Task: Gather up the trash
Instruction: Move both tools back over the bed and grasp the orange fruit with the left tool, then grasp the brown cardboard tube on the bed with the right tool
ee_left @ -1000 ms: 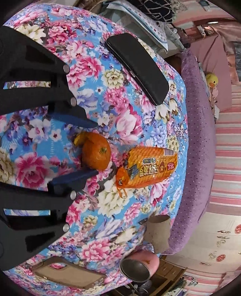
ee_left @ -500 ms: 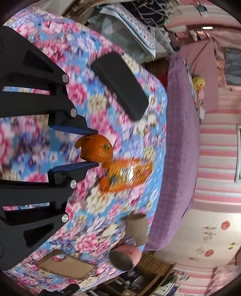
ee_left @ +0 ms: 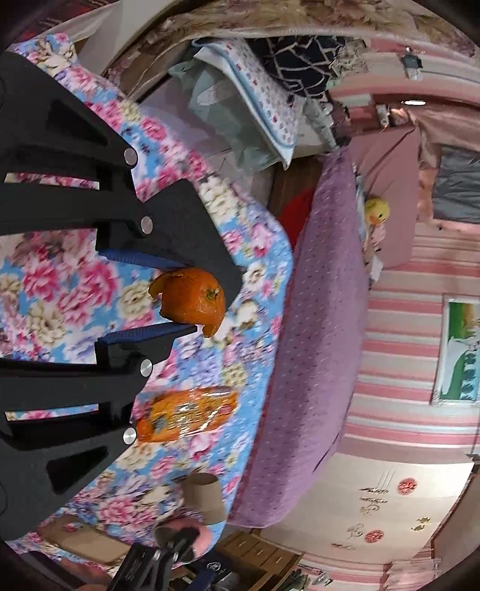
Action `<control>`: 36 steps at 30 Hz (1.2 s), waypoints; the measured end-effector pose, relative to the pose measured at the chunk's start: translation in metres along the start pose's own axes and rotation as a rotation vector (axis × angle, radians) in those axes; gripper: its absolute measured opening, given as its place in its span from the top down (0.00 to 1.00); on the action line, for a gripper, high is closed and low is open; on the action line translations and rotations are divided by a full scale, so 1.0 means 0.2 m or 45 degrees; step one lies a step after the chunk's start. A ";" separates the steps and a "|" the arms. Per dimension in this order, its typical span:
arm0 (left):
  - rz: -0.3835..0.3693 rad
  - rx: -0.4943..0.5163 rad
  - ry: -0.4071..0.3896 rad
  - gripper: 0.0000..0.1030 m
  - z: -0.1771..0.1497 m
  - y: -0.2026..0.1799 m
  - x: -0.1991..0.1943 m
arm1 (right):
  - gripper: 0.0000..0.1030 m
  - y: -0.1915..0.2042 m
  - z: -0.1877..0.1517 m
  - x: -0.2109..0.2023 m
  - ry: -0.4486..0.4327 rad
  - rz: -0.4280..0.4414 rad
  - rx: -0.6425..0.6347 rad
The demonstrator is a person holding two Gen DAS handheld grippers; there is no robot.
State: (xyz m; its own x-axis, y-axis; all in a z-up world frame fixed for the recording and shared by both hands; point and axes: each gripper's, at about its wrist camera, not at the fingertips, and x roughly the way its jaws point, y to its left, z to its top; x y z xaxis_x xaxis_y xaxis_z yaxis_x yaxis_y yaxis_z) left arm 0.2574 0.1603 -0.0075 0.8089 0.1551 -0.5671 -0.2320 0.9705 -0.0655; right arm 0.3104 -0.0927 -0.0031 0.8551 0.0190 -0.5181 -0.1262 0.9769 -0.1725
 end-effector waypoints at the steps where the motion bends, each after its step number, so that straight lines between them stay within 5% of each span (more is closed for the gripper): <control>1: -0.006 -0.016 -0.005 0.74 0.01 0.01 0.00 | 0.04 0.02 0.02 0.04 0.013 -0.004 -0.012; 9: 0.014 -0.057 0.036 0.74 0.03 0.05 0.11 | 0.07 0.06 0.05 0.38 0.188 -0.038 -0.050; 11: 0.023 -0.056 0.044 0.74 0.03 0.05 0.14 | 0.20 0.05 0.03 0.43 0.218 -0.021 -0.039; 15: 0.058 -0.048 0.070 0.74 0.03 0.04 0.21 | 0.26 0.05 0.02 0.49 0.242 0.006 -0.029; 20: 0.063 -0.051 0.084 0.74 0.04 0.03 0.26 | 0.47 0.07 0.01 0.55 0.262 0.027 -0.042; 36: 0.052 -0.027 0.073 0.74 0.03 -0.01 0.17 | 0.47 0.00 0.02 0.24 0.110 0.044 -0.054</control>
State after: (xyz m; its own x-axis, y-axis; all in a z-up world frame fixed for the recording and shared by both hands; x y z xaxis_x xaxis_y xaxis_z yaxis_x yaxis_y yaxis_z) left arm 0.2888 0.1655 -0.0229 0.7666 0.1830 -0.6155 -0.2760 0.9594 -0.0584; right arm 0.3539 -0.0910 -0.0256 0.8034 0.0325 -0.5945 -0.1776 0.9661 -0.1872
